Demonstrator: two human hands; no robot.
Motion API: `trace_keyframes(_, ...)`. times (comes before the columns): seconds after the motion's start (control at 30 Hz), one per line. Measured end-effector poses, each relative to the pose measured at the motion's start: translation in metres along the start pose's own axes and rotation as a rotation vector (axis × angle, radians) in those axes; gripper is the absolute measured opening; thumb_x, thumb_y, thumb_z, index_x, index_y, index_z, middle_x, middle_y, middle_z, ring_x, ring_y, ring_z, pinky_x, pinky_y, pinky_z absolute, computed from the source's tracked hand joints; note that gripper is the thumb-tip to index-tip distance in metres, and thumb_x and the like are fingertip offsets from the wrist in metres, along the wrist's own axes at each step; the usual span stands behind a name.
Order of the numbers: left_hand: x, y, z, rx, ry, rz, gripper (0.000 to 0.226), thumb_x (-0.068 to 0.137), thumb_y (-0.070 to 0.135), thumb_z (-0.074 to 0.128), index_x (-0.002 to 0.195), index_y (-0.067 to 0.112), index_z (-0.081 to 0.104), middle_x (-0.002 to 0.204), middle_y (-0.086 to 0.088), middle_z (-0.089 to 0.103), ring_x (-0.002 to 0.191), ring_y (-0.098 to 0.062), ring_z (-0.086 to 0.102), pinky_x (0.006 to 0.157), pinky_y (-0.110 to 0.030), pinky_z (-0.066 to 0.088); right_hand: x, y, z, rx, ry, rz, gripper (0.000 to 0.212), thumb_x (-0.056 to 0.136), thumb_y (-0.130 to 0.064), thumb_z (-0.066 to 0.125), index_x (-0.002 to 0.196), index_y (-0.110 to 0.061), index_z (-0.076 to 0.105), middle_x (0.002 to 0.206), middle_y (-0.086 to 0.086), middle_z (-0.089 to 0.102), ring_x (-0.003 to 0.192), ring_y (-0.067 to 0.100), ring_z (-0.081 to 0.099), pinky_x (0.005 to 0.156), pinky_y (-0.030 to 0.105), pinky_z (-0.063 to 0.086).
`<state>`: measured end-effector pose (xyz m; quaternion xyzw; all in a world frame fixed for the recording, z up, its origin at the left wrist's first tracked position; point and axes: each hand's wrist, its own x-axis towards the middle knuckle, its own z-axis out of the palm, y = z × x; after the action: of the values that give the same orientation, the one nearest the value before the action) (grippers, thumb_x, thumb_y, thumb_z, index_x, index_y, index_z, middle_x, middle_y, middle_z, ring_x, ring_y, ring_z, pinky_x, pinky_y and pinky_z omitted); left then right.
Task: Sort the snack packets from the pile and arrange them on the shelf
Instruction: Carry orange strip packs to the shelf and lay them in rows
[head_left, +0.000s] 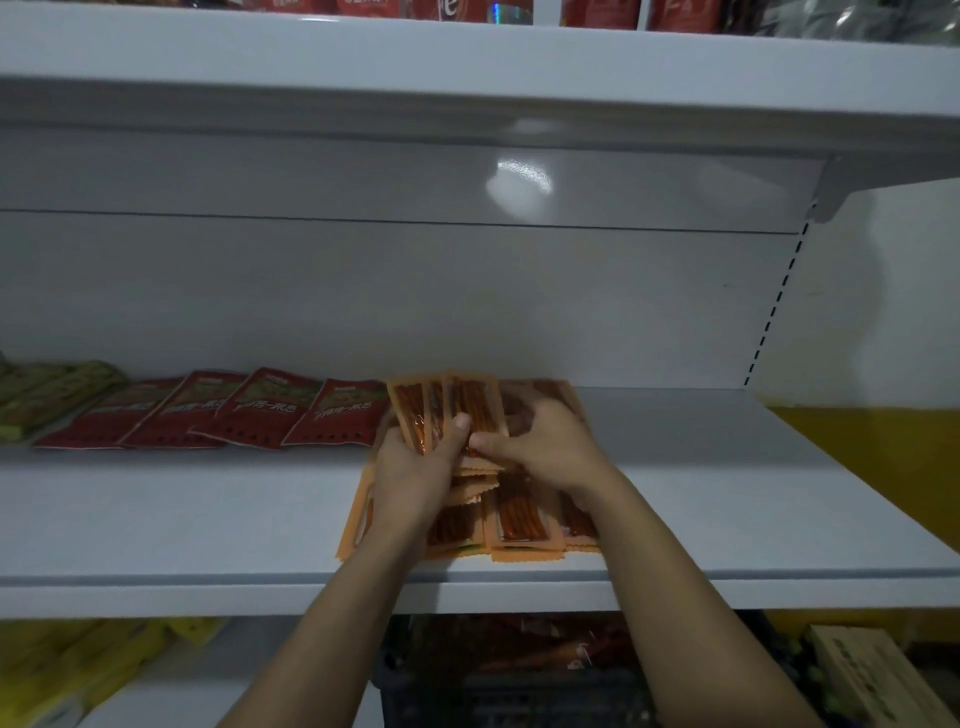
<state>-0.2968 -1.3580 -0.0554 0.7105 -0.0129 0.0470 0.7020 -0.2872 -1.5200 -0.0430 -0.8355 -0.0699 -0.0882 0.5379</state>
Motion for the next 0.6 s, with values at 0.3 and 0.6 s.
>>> trace_keyframes(0.3,0.006,0.007,0.009,-0.083,-0.06,-0.095,0.009,0.097,0.028,0.06,0.098,0.022,0.067,0.089,0.0,0.077,0.089,-0.019,0.073,0.09,-0.046,0.056,0.003,0.007,-0.038,0.206,0.422,0.111,0.045,0.085,0.001,0.069,0.123,-0.022,0.062,0.082,0.006,0.073,0.053,0.02,0.066,0.044,0.024,0.049)
trace_keyframes(0.6,0.018,0.001,0.003,-0.054,-0.014,-0.059,0.022,0.09,0.037,0.064,0.105,0.021,0.068,0.093,0.001,0.076,0.092,-0.021,0.071,0.093,-0.05,0.054,0.002,0.055,-0.047,0.15,0.544,0.335,0.029,0.086,0.0,0.067,0.112,-0.013,0.068,0.052,0.012,0.065,0.038,0.021,0.057,0.039,0.023,0.04)
